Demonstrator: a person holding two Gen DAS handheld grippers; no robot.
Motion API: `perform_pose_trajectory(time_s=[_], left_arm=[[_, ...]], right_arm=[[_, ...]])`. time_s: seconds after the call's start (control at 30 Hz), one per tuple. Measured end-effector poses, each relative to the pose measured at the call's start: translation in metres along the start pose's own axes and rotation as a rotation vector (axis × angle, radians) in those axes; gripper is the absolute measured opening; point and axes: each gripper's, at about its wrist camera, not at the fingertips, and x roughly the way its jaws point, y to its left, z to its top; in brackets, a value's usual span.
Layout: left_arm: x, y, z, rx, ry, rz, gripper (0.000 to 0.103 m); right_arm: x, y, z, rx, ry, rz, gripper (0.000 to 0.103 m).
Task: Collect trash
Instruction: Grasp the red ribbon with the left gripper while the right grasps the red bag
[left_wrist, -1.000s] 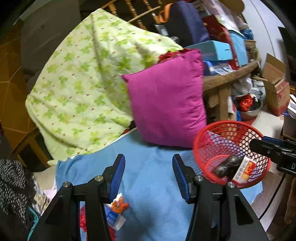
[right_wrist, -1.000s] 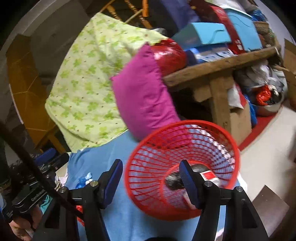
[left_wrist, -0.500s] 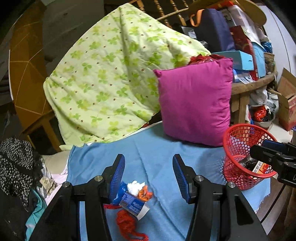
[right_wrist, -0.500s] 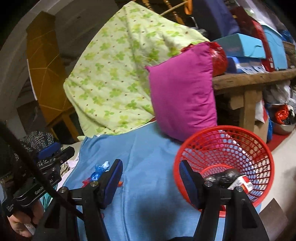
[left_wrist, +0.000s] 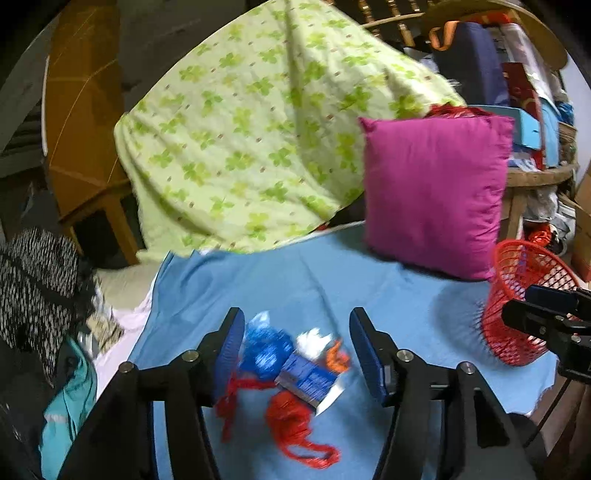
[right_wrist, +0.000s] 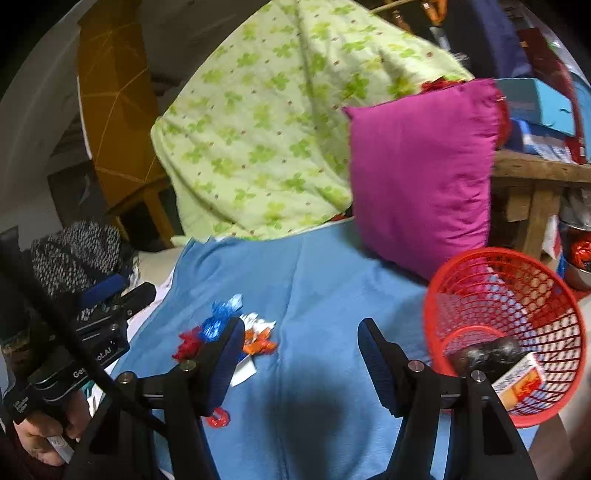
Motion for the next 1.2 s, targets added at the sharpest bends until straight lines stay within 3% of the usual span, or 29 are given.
perform_pose_trajectory(time_s=[0.3, 0.47, 0.63, 0.77, 0.93, 1.07, 1.1, 1.2], left_arm=[[0.054, 0.137, -0.095, -0.213, 0.253, 0.138, 0.062], [0.074, 0.174, -0.129, -0.298, 0.331, 0.104, 0.062], [0.099, 0.184, -0.141, -0.349, 0.367, 0.041, 0.062], [0.124, 0.183, -0.138, -0.38, 0.388, -0.037, 0.062], [0.155, 0.169, -0.126, -0.345, 0.396, -0.108, 0.062], [0.188, 0.16, -0.119, -0.326, 0.407, -0.165, 0.06], [0.198, 0.157, -0.118, -0.325, 0.419, -0.179, 0.058], [0.223, 0.15, -0.122, -0.311, 0.469, -0.209, 0.042]], right_arm=[[0.096, 0.043, -0.044, -0.062, 0.284, 0.128, 0.067], [0.142, 0.07, -0.076, -0.041, 0.406, 0.223, 0.067], [0.187, 0.104, -0.096, 0.0, 0.497, 0.28, 0.067], [0.22, 0.118, -0.107, 0.03, 0.537, 0.242, 0.067], [0.247, 0.119, -0.119, 0.106, 0.569, 0.217, 0.067], [0.253, 0.119, -0.124, 0.116, 0.547, 0.231, 0.044], [0.253, 0.119, -0.125, 0.108, 0.548, 0.239, 0.042], [0.251, 0.119, -0.127, 0.082, 0.533, 0.255, 0.038]])
